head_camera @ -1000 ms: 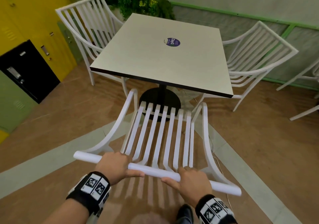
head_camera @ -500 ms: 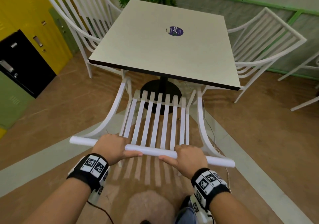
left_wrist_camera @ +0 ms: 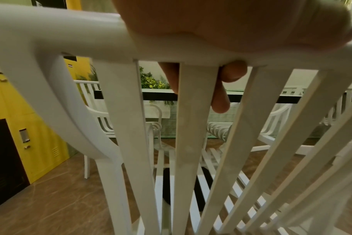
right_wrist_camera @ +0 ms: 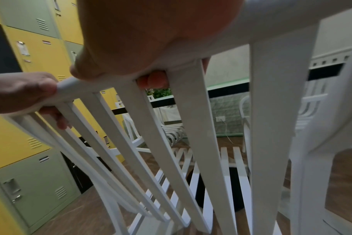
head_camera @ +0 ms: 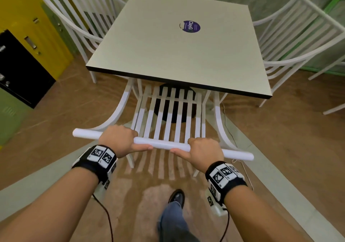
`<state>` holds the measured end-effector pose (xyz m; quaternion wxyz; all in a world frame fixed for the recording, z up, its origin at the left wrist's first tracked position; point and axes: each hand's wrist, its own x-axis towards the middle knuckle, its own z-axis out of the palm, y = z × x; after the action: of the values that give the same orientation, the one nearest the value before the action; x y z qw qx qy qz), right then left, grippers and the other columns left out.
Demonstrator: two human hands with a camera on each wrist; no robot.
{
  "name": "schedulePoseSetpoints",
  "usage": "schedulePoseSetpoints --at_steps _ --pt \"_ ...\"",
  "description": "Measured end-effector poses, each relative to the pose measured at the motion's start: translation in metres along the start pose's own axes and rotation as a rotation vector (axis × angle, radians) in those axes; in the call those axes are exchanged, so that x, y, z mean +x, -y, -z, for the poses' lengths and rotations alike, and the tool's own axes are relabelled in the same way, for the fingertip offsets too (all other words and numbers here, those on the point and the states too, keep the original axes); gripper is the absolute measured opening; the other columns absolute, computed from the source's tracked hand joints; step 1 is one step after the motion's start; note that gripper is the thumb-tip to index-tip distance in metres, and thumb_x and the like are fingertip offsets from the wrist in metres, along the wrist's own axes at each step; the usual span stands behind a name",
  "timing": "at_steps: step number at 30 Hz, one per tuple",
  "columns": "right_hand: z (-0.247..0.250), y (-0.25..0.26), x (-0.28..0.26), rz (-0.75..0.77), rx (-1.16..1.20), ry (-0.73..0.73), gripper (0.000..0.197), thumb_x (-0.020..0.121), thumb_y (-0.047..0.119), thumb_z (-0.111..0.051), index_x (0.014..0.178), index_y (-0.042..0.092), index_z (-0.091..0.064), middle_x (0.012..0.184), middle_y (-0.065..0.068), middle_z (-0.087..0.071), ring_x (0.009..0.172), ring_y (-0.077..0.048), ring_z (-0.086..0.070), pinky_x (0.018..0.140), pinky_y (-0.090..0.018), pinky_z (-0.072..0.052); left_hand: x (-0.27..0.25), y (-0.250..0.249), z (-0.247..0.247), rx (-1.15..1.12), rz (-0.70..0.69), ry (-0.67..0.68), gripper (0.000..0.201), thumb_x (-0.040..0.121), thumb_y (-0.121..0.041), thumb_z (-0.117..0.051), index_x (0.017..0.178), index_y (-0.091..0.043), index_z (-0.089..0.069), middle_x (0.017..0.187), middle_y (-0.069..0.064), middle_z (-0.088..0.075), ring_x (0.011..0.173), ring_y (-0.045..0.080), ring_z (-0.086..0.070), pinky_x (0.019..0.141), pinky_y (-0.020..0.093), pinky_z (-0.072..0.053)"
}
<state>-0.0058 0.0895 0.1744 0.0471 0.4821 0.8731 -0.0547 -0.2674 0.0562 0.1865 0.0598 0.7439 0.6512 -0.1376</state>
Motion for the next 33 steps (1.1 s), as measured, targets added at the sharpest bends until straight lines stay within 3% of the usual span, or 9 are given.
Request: schedulePoseSetpoints --at_steps 7,11,14,18,20,22,25,28,33 --pt "0.016 -0.031 0.055 -0.059 -0.009 0.022 0.077 0.073 0.088 -0.016 0.066 0.021 -0.053 0.054 0.006 -0.049 0.049 -0.012 -0.049 0.044 -0.026 -0.039 0.066 0.014 0.028 0.018 -0.024 0.024 0.072 0.058 -0.092 -0.011 0.055 -0.027 -0.041 0.053 -0.008 -0.05 0.051 0.011 -0.049 0.05 0.028 -0.04" --pt "0.015 -0.027 0.048 -0.055 -0.035 0.056 0.08 0.071 0.089 -0.012 0.071 0.022 -0.056 0.059 0.006 -0.053 0.055 -0.014 -0.054 0.05 -0.029 -0.045 0.06 0.012 0.027 0.053 -0.014 0.071 0.07 0.059 -0.091 -0.011 0.056 -0.027 -0.037 0.054 -0.008 -0.044 0.053 0.012 -0.048 0.05 0.027 -0.035" --pt "0.01 -0.023 0.039 -0.07 -0.015 0.062 0.08 0.07 0.09 -0.011 0.072 0.024 -0.056 0.061 0.007 -0.053 0.055 -0.012 -0.053 0.048 -0.026 -0.041 0.052 0.008 0.019 0.037 -0.017 0.067 0.07 0.059 -0.093 -0.01 0.056 -0.027 -0.034 0.053 -0.008 -0.041 0.05 0.01 -0.042 0.052 0.028 -0.036" --pt "0.012 -0.024 0.039 -0.085 -0.026 0.102 0.078 0.068 0.091 -0.018 0.073 0.023 -0.055 0.062 0.006 -0.053 0.055 -0.013 -0.053 0.05 -0.028 -0.044 0.052 0.01 0.015 0.009 -0.028 0.039 0.078 0.058 -0.094 -0.011 0.063 -0.026 -0.05 0.059 -0.007 -0.055 0.052 0.01 -0.05 0.049 0.026 -0.036" --pt "0.012 -0.025 0.036 -0.073 0.004 0.111 0.07 0.069 0.089 -0.03 0.078 0.023 -0.053 0.067 0.007 -0.053 0.059 -0.014 -0.053 0.054 -0.03 -0.047 0.051 0.012 0.012 -0.009 -0.053 0.026 0.083 0.056 -0.095 -0.013 0.071 -0.026 -0.056 0.064 -0.006 -0.06 0.056 0.011 -0.055 0.048 0.025 -0.036" --pt "0.009 -0.028 0.029 -0.078 0.057 0.099 0.05 0.077 0.074 -0.048 0.084 0.025 -0.049 0.074 0.007 -0.049 0.064 -0.016 -0.05 0.057 -0.03 -0.042 0.046 0.016 0.008 -0.05 -0.094 0.035 0.073 0.061 -0.091 -0.03 0.079 -0.025 -0.053 0.071 -0.006 -0.061 0.061 0.012 -0.056 0.05 0.026 -0.036" --pt "0.008 -0.041 0.018 -0.194 0.023 0.086 0.025 0.083 0.049 -0.057 0.083 0.026 -0.047 0.077 0.006 -0.05 0.064 -0.018 -0.049 0.056 -0.029 -0.036 0.04 0.027 0.004 -0.073 -0.058 0.032 0.038 0.076 -0.063 -0.057 0.086 -0.027 -0.048 0.08 -0.005 -0.063 0.07 0.017 -0.058 0.06 0.03 -0.043" --pt "0.007 -0.046 0.016 -0.266 -0.054 0.127 0.026 0.085 0.049 -0.055 0.078 0.026 -0.047 0.071 0.005 -0.055 0.063 -0.019 -0.053 0.055 -0.029 -0.04 0.041 0.038 0.005 0.005 0.059 0.038 0.026 0.081 -0.054 -0.054 0.079 -0.029 -0.048 0.072 -0.006 -0.057 0.064 0.018 -0.054 0.059 0.03 -0.043" --pt "0.003 -0.035 0.02 -0.258 -0.106 0.136 0.027 0.088 0.048 -0.052 0.078 0.023 -0.049 0.069 0.004 -0.056 0.06 -0.02 -0.053 0.054 -0.029 -0.039 0.047 0.052 -0.001 0.102 0.028 0.056 0.031 0.082 -0.059 -0.049 0.074 -0.029 -0.05 0.068 -0.005 -0.057 0.063 0.018 -0.057 0.057 0.03 -0.044"
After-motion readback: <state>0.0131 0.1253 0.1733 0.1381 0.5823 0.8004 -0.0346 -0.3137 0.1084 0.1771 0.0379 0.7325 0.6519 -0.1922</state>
